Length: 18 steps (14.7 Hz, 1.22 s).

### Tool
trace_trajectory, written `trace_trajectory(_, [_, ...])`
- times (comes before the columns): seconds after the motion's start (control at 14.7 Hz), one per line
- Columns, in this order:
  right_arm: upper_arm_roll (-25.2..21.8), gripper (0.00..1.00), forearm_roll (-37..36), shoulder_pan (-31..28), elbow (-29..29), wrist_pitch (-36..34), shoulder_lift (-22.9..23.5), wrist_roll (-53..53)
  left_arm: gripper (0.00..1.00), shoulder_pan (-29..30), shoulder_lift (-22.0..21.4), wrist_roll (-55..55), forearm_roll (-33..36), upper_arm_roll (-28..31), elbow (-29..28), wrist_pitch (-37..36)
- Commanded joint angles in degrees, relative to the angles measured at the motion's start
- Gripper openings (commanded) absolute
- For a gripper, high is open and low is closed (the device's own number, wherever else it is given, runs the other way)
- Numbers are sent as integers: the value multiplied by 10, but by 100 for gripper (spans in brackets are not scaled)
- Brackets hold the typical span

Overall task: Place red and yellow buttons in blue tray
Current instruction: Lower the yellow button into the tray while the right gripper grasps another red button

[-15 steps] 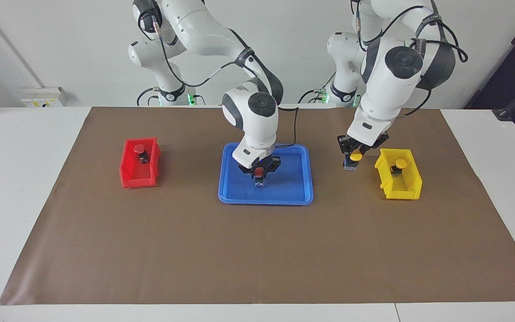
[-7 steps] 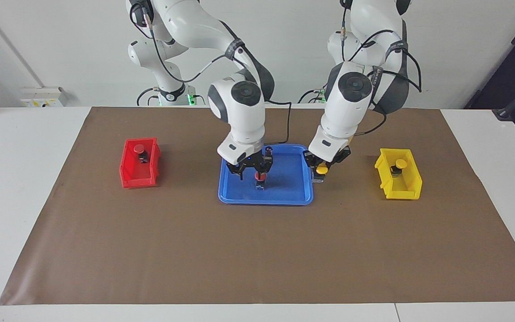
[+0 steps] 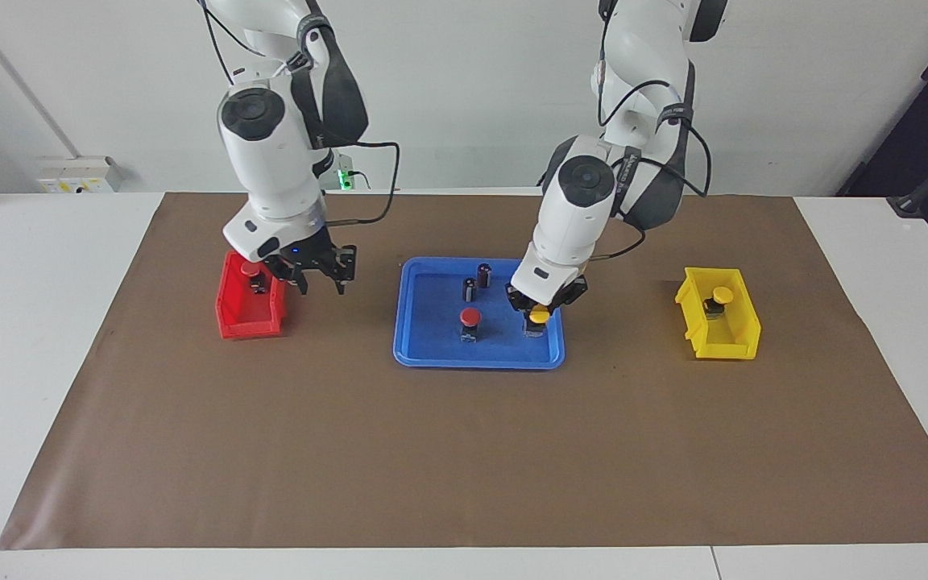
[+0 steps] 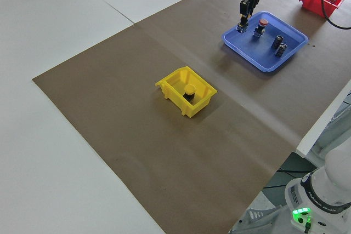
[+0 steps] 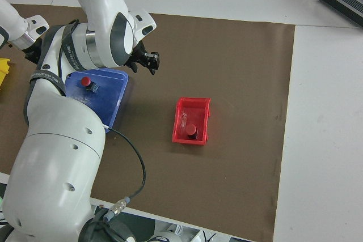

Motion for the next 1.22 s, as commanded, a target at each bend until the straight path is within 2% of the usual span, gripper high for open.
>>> trace_trajectory(0.0, [9,62,9,-72,-107,31,-66,-81,2,-18,17,-24,-6,9,8,13])
trace_trajectory(0.2, [9,60,9,-116,-187,74,-102,-143,2,-28,26,-32,-7,9,8,22])
trace_trajectory(0.41, [8,60,9,-131,-244,114,-125,-178,2,-29,27,-38,-6,9,7,28])
trace_trajectory(0.61, [8,60,9,-147,-271,122,-129,-201,2,-31,27,-53,-5,9,-3,42])
trace_trajectory(0.88, [8,60,9,-165,-305,172,-128,-228,5,-30,26,-52,-4,9,-11,43])
trace_trajectory(0.95, [8,59,9,-165,-310,181,-127,-231,9,-31,26,-52,-4,9,-13,43])
trace_trajectory(1.09, [8,59,9,-161,-322,201,-127,-229,36,-31,25,-52,-4,9,-13,41])
trace_trajectory(1.15, [9,58,9,-160,-324,203,-127,-228,40,-31,25,-52,-4,9,-11,35])
